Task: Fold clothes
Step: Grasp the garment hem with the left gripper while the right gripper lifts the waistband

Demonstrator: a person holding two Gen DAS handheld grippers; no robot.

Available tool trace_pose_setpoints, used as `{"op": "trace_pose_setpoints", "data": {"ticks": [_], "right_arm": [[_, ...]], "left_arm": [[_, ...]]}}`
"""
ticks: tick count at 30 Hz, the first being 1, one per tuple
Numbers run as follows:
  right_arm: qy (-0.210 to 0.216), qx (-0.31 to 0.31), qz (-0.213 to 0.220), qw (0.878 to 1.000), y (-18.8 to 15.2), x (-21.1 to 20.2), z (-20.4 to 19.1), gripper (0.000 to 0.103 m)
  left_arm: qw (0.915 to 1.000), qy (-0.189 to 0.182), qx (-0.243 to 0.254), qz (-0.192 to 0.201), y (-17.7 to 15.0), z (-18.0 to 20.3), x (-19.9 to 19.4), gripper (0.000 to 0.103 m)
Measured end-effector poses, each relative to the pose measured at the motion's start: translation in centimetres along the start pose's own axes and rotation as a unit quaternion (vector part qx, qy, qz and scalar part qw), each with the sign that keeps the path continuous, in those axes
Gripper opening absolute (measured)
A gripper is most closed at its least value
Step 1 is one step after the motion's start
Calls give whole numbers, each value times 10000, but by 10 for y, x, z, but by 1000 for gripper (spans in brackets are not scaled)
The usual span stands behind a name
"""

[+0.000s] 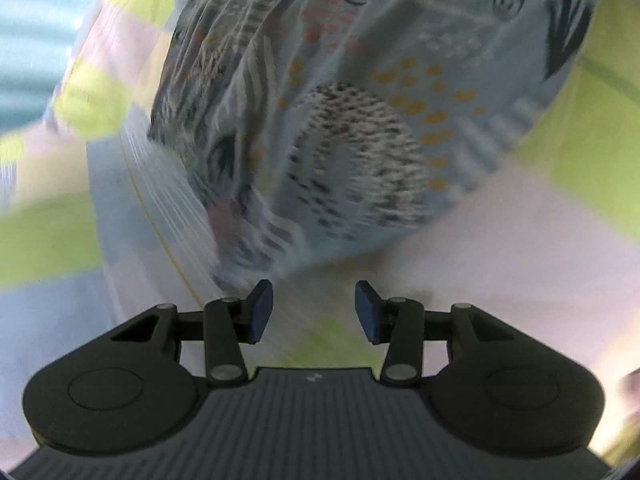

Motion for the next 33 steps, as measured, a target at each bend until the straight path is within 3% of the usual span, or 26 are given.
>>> {"op": "trace_pose_setpoints", "data": {"ticks": [3,6,9,10,12,21,30,33], "right_arm": [[113,119,-19,9999,3,-4,13,5],[209,209,-46,9996,3,-6,21,5],[290,346,-57,9990,4,-6,29,5],[310,403,-58,9987,4,-6,31,5],[347,505,-60,9981,5,-6,36,5],[335,971,-143,9946,11,-29,71,4],[-323,1310,-246,9905,8,-87,150,4],[-365,1278,-290,9907,3,-105,170,4]], "left_arm": [[9954,177,944,-11,-2,-6,22,41],[9816,124,1903,-28,-7,-2,39,38],[9733,41,2295,42,-11,-4,47,30],[9735,-12,2288,28,-12,-6,49,16],[9763,-146,2158,-16,-12,-11,52,0],[9856,-339,1634,276,11,-47,30,0],[9883,-312,1316,702,36,-100,-8,0],[9886,-302,1209,843,45,-117,-21,0]]}}
Point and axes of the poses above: each gripper's, at about its wrist camera, not at the fingertips, and x roughly the way its jaws point, z to its right, y to its top, the point moved 9 cm from there along x, roughly the way its jaws point, and after that the axes turned 8 degrees about x, right-handed, at the moved point
